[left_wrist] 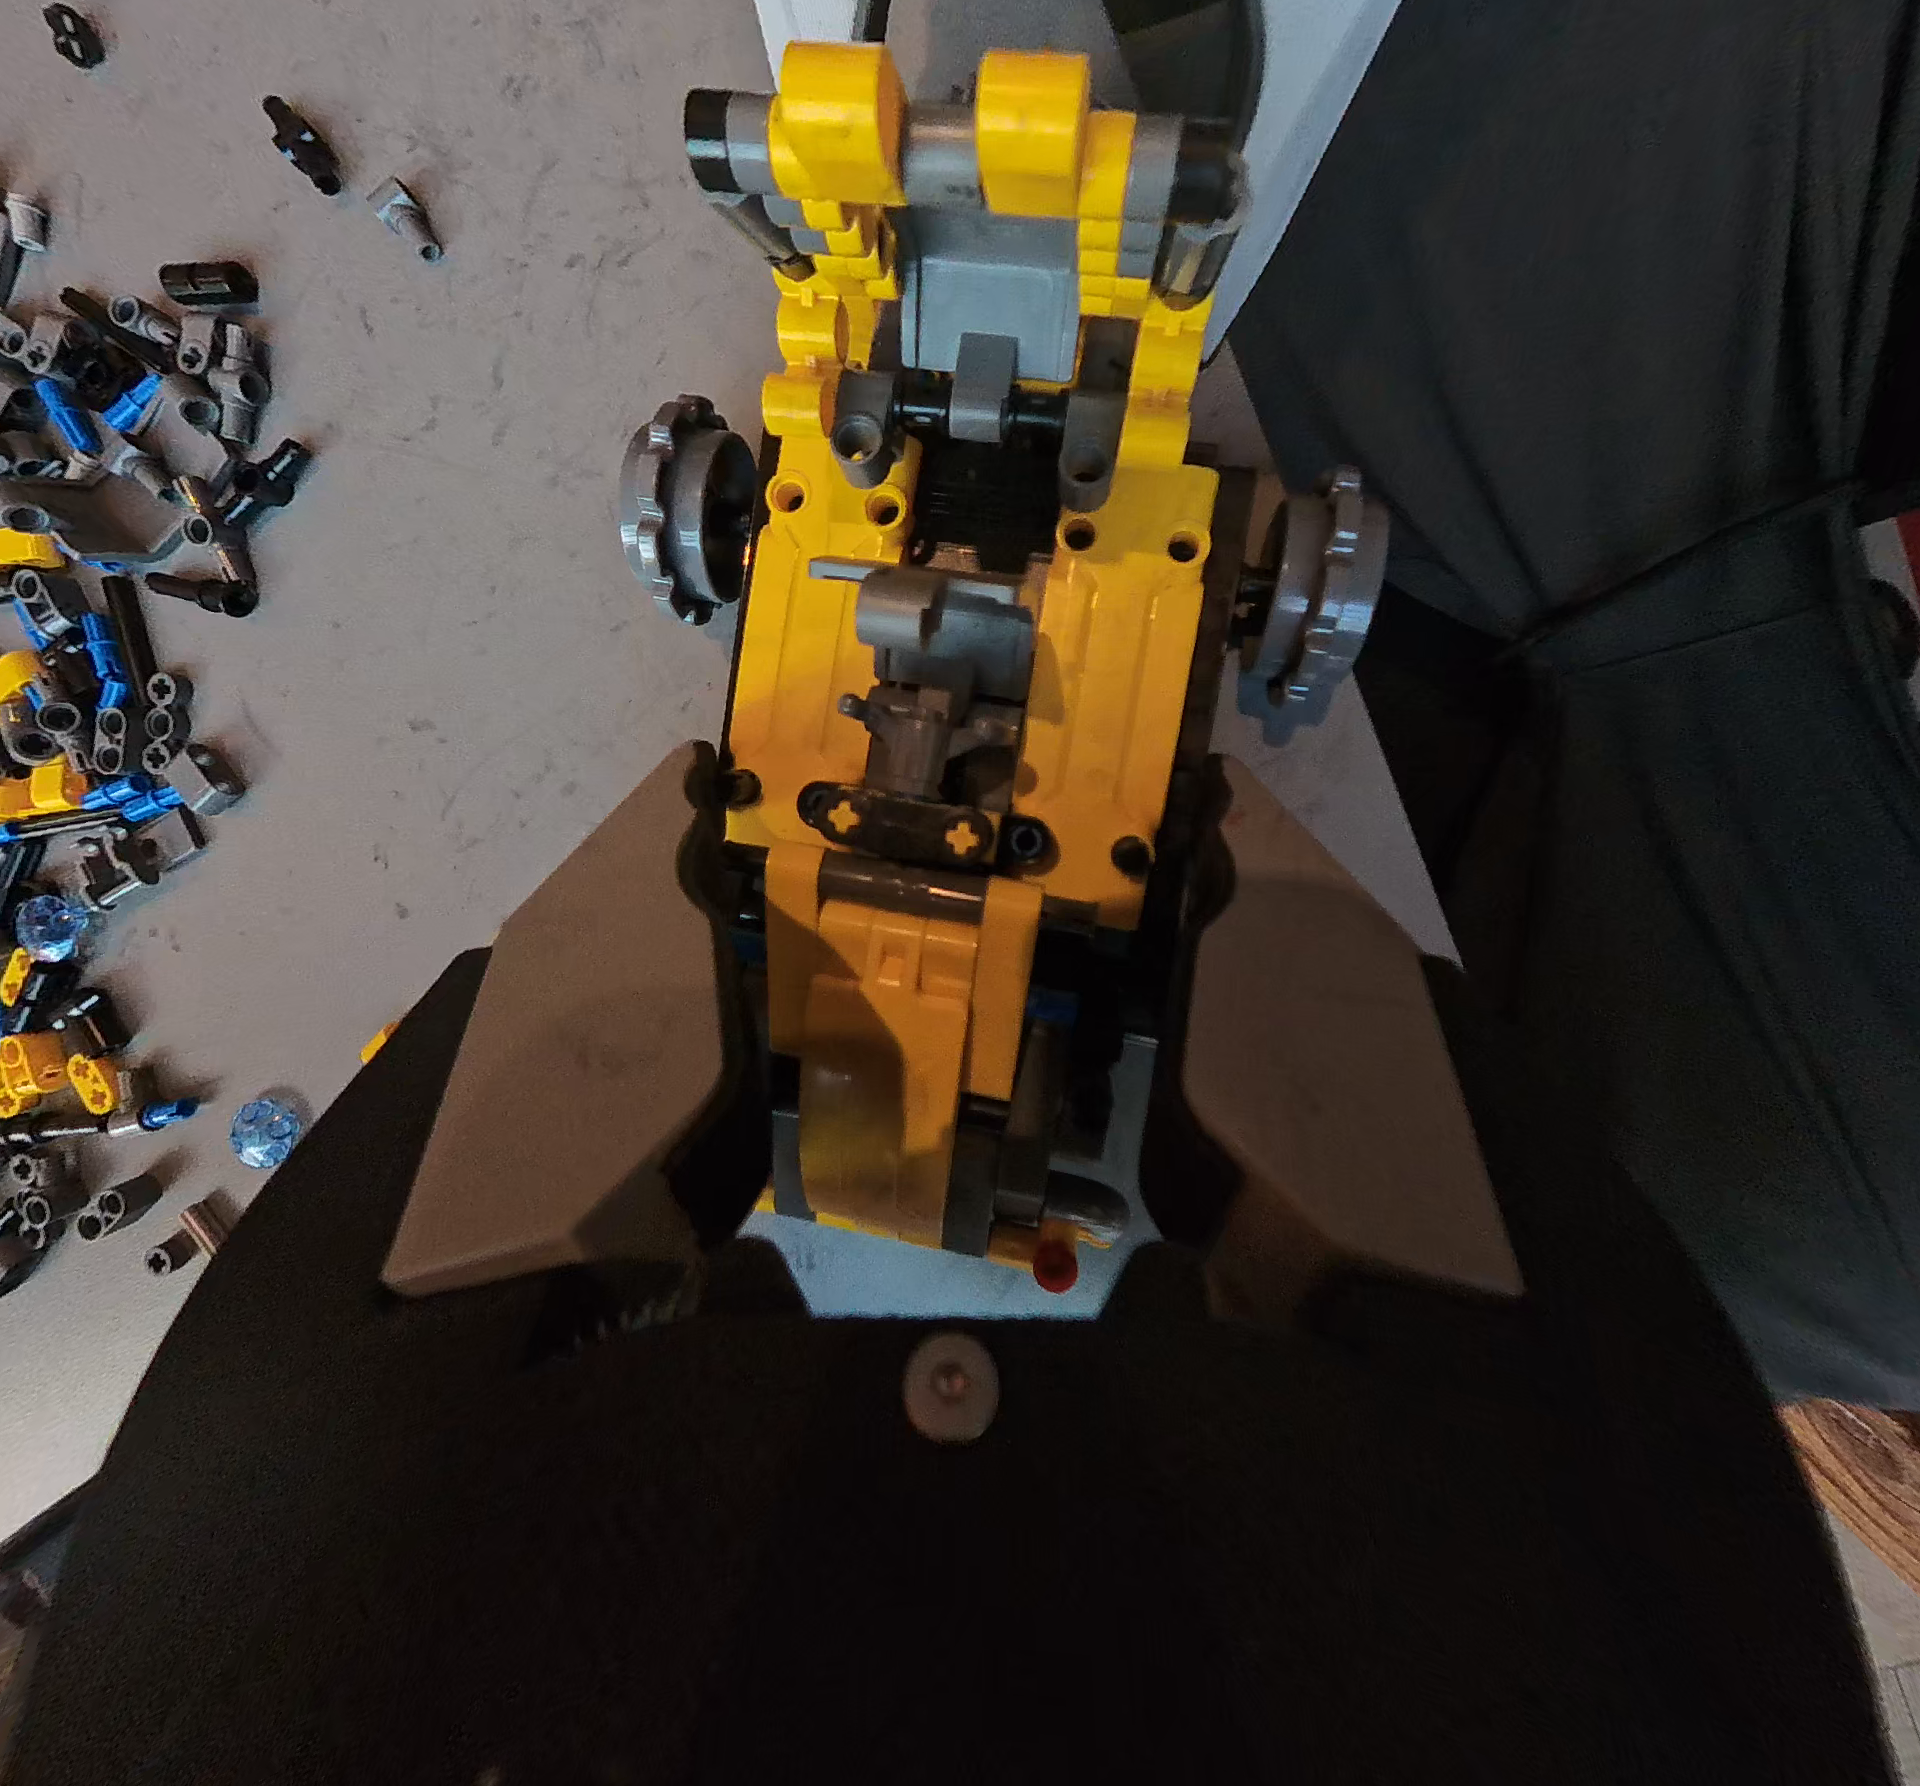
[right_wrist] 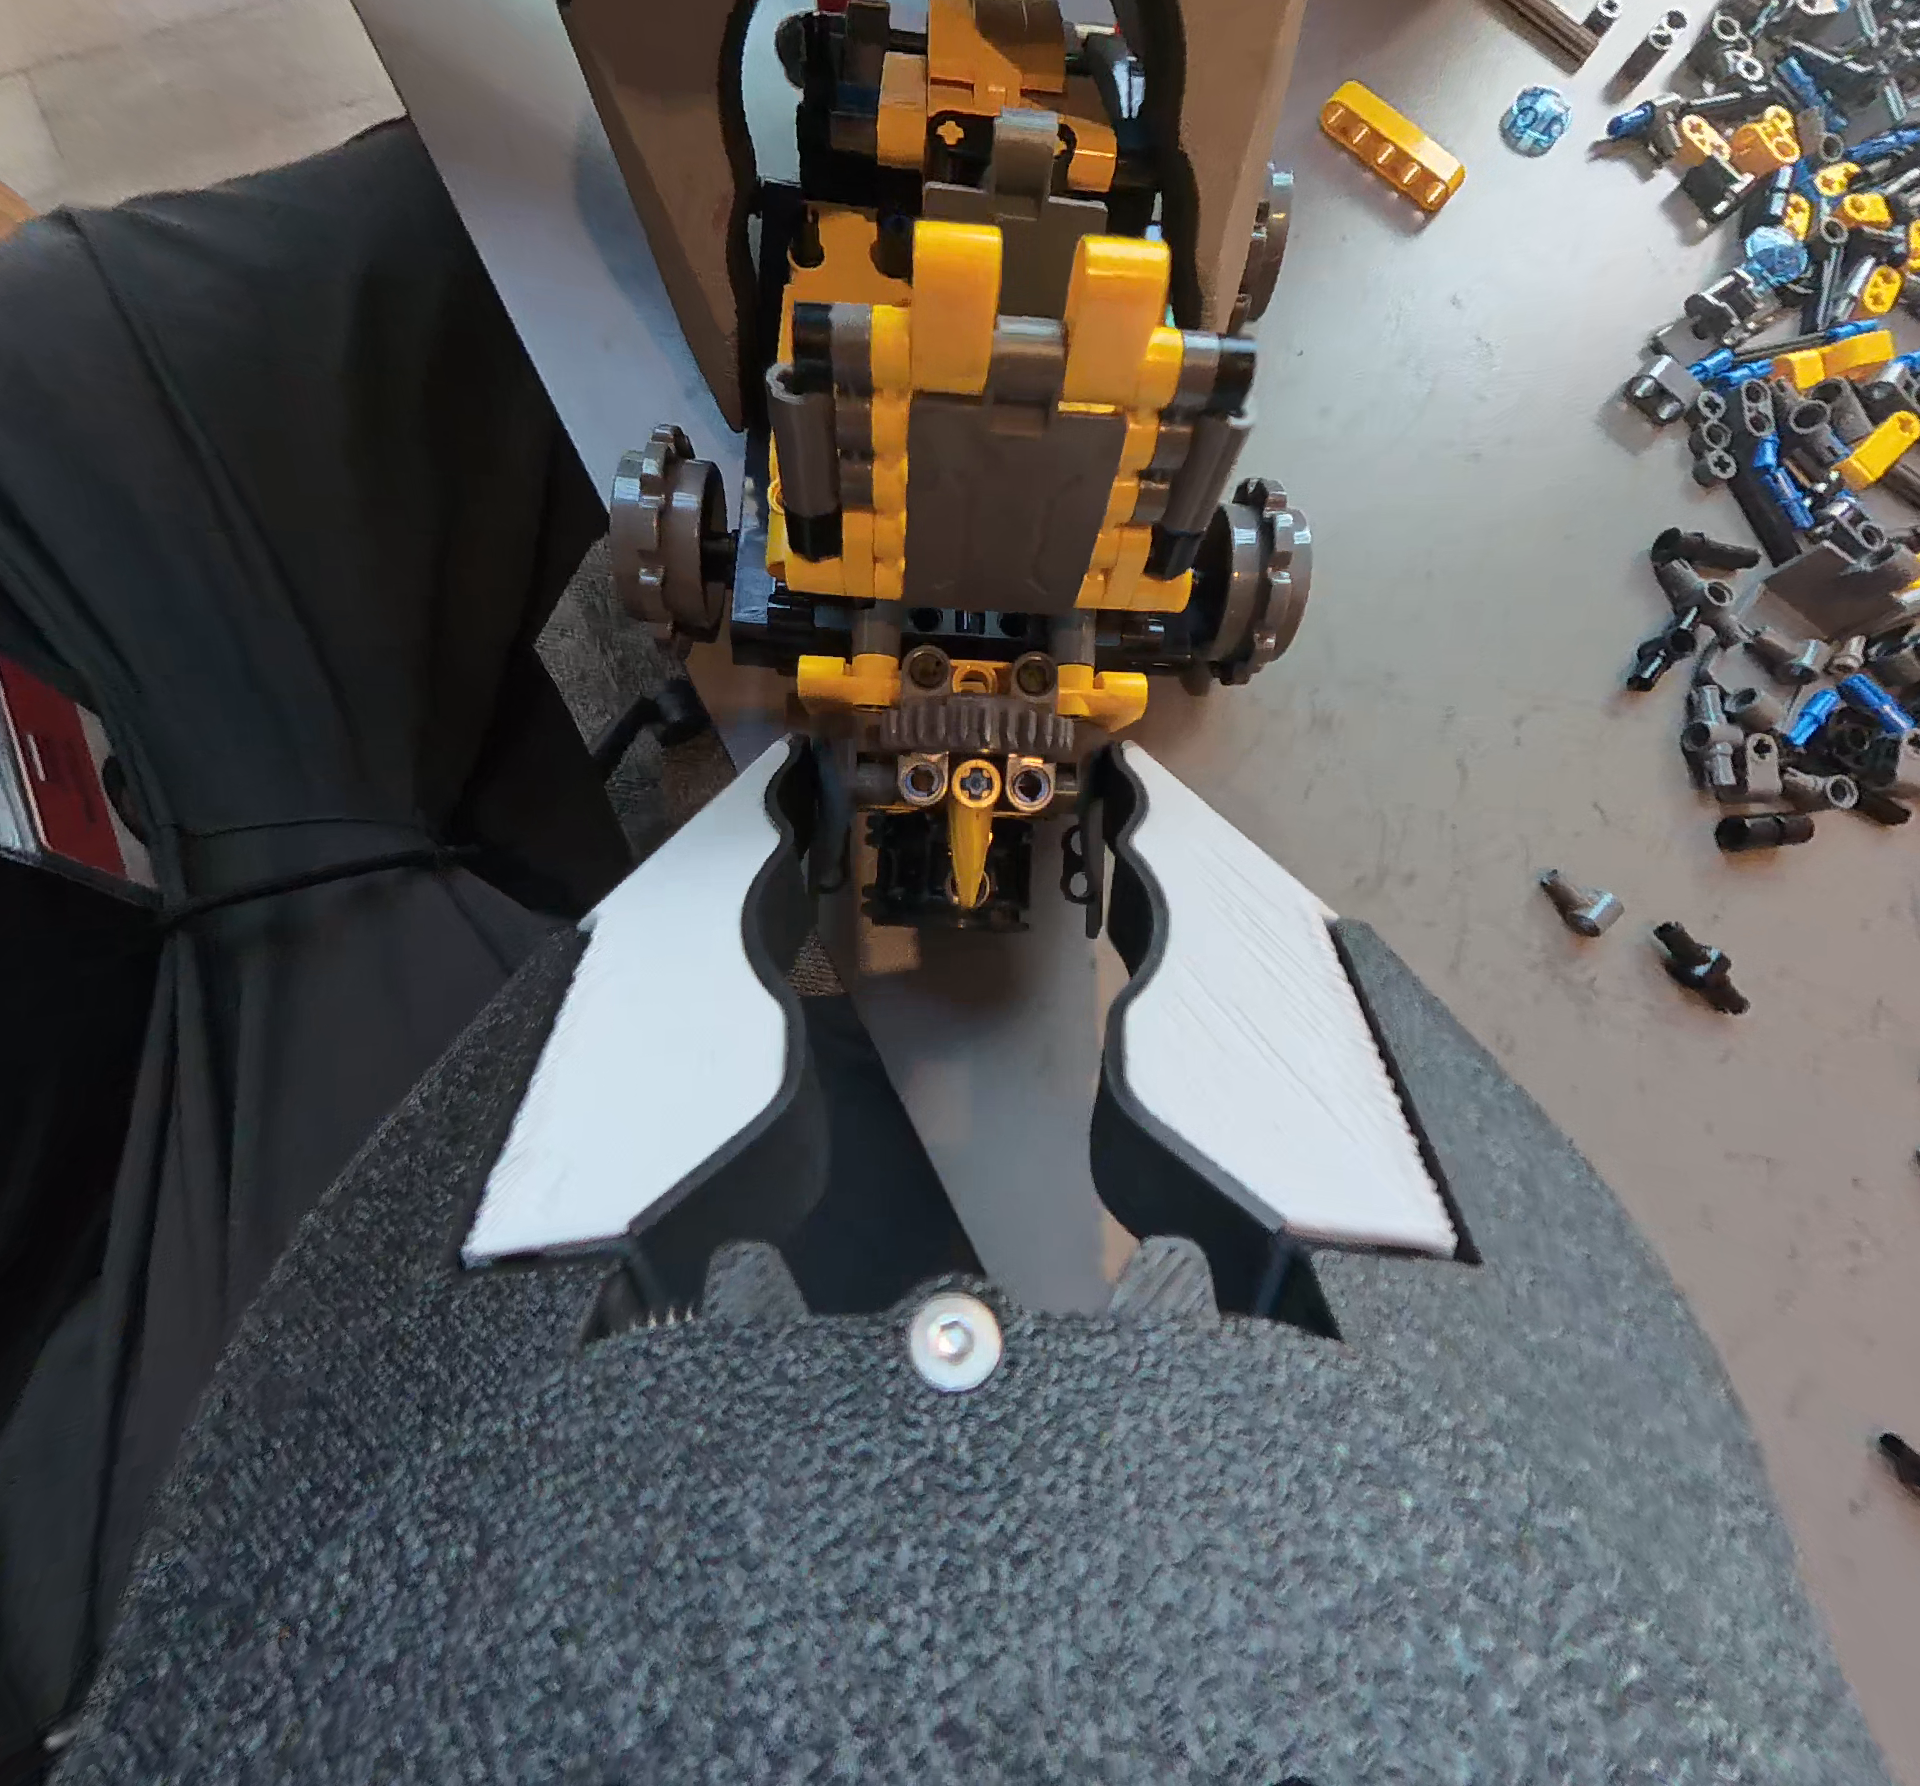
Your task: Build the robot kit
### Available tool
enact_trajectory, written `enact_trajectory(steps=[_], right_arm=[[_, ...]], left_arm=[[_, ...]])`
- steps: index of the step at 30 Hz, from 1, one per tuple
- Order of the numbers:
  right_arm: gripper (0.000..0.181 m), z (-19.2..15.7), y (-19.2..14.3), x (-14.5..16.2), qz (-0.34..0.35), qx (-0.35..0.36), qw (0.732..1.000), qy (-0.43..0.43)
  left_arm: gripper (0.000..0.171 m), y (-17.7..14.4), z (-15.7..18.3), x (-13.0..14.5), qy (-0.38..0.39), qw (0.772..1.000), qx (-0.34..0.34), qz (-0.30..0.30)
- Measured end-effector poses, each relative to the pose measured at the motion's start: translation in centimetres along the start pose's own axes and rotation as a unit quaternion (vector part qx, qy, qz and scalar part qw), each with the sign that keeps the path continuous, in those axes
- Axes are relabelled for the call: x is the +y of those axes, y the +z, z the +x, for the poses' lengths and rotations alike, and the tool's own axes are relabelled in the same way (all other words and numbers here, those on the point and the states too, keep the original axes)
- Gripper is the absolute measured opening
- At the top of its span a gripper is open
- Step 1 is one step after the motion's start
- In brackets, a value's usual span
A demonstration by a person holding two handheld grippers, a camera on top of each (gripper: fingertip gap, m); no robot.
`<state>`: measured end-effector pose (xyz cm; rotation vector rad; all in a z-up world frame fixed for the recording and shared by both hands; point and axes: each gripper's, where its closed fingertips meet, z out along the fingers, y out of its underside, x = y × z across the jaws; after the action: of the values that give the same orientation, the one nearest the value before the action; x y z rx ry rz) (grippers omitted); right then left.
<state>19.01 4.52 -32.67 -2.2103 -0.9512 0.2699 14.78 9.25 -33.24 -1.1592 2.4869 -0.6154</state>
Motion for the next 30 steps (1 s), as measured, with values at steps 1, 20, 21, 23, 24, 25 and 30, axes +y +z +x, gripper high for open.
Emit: enact_trajectory(steps=[1,20,21,23,24,25,30], right_arm=[[0.053,0.0,0.0,0.0,-0.007,-0.003,1.000,-0.013],[0.055,0.6,0.6,-1.0,0.017,-0.011,0.999,0.024],[0.055,0.6,0.6,-1.0,0.022,-0.011,0.999,0.022],[0.056,0.6,0.4,-0.9,0.029,-0.015,0.999,0.024],[0.056,0.6,0.4,-0.9,0.039,-0.022,0.998,0.034],[0.057,0.5,0.3,-0.8,0.050,-0.032,0.997,0.045],[0.056,0.8,-0.8,-1.4,0.091,-0.043,0.992,0.072]], left_arm=[[0.087,0.0,0.0,0.0,0.000,1.000,0.000,-0.001],[0.088,-0.1,-0.2,0.1,-0.014,1.000,-0.009,-0.002],[0.088,-0.1,-0.2,0.1,-0.013,1.000,-0.010,-0.002],[0.088,-0.1,-0.3,0.1,-0.013,1.000,-0.011,0.000],[0.088,-0.1,-0.3,0.1,-0.014,1.000,-0.011,0.001],[0.088,-0.1,-0.3,0.1,-0.015,1.000,-0.012,0.002],[0.089,-0.1,-0.3,0.0,-0.018,1.000,-0.015,0.002]])
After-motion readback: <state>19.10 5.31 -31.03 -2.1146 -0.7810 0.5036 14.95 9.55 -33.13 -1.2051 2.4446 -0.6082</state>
